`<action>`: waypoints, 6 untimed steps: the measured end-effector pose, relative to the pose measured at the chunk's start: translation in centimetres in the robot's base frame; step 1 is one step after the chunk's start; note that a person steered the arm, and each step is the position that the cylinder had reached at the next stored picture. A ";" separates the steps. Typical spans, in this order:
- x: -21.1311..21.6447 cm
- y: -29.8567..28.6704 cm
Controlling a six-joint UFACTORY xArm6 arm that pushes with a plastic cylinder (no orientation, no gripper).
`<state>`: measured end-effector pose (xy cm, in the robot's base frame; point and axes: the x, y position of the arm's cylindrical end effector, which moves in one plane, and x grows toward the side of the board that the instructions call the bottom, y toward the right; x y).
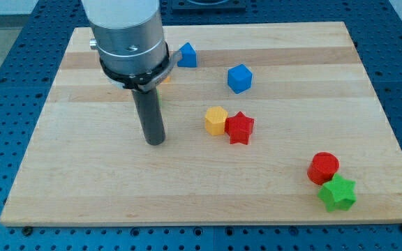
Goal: Move the green circle close to the yellow heart
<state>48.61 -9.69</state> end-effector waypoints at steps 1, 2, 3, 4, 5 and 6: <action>-2.3 -1.9; -2.4 -1.9; -2.6 -1.9; -4.3 -1.9; -4.4 -1.9; -4.5 -1.9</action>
